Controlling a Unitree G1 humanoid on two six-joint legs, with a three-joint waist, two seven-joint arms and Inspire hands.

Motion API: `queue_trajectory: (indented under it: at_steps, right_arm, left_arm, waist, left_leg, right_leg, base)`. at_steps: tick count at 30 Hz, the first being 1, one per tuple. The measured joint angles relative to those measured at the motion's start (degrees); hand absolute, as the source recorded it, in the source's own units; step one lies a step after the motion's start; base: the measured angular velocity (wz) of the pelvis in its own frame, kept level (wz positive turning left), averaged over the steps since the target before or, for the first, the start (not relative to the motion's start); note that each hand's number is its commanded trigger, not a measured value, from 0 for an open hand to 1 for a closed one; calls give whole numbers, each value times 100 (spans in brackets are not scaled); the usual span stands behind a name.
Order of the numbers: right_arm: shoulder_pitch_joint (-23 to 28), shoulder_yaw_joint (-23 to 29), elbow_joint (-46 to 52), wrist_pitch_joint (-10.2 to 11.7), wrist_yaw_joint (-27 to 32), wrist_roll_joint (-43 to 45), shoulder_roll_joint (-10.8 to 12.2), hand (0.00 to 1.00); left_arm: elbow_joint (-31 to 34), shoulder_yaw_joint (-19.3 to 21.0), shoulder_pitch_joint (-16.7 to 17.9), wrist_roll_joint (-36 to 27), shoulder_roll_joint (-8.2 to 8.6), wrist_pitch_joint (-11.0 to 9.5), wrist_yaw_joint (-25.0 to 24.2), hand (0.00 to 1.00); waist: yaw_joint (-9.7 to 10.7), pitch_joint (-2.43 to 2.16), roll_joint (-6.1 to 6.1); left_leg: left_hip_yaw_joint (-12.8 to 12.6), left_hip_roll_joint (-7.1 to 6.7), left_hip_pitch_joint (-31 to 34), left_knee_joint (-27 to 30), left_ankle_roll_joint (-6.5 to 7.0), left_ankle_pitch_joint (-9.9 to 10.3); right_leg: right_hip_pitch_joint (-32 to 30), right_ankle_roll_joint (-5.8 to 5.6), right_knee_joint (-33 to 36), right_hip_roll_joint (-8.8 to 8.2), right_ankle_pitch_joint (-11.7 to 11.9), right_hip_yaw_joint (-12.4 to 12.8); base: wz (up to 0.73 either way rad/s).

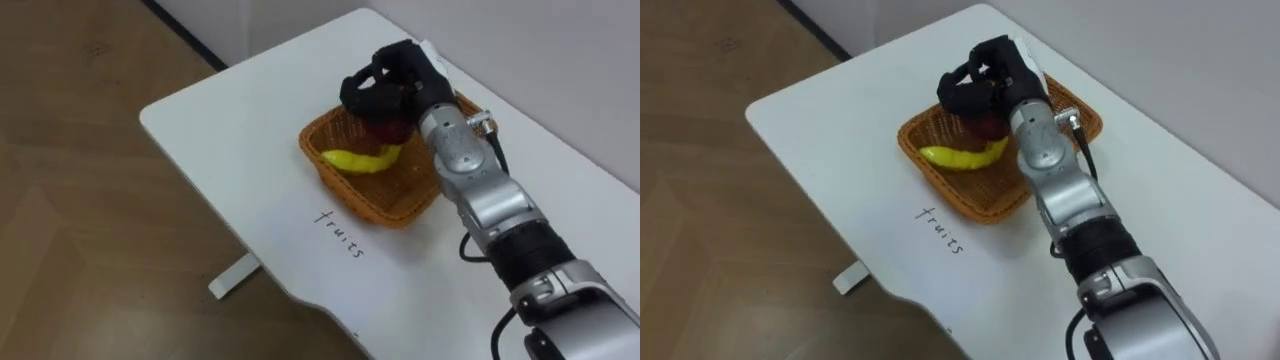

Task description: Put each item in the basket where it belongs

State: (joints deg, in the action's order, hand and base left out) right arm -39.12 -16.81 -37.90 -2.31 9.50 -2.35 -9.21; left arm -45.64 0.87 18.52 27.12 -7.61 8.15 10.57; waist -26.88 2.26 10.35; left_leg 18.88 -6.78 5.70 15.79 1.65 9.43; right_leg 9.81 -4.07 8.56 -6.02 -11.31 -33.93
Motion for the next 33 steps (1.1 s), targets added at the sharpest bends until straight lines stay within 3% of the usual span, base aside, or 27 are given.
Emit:
queue_trajectory:
  at_steps: [3,8,13,17,27,33]
  right_arm:
    - [-6,1,-70,92,46,-57,0,0]
    - [-8,-6,-293,229,213,-163,1,0]
    - [-9,-6,-470,334,233,-250,0,0]
    - [-8,-7,-471,340,229,-379,-52,0]
    - [-6,-7,-440,340,223,-396,-58,0]
    - [-6,0,-5,345,294,-410,-60,0]
  left_arm:
    - [-54,3,6,0,-23,-77,-1,0]
    - [-47,0,100,-16,-19,-73,-1,0]
    - [-41,-1,117,-49,-6,-63,-26,0]
    - [-34,-1,112,-40,-6,-61,-5,0]
    - [-75,5,101,-7,-8,-21,62,0]
    - [-286,8,-23,-5,-10,-11,131,0]
  waist:
    - [-13,33,-49]
    - [-58,44,-76]
    - [-14,8,-102]
    - [-8,-48,-186]
    - [139,-55,-184]
    - [226,-80,-165]
  left_leg:
    - [65,-44,16,16,5,-5]
    - [100,-64,19,12,3,-13]
    - [88,-64,72,1,1,-30]
    - [32,-41,45,-19,17,-41]
    - [-172,-15,-147,-125,46,-66]
    - [-431,29,-160,-141,43,-73]
  right_leg:
    - [14,0,-1,1,0,-76]
    - [-12,-1,-4,0,-1,-77]
    - [-74,-1,-5,-4,-1,-74]
    - [-71,-21,-5,-34,-15,-10]
    - [21,-43,-2,-82,-32,120]
    - [-37,-43,-3,-74,-31,421]
  base:
    - [12]
    - [6]
    - [-2]
    - [-4]
    - [-10]
    - [-22]
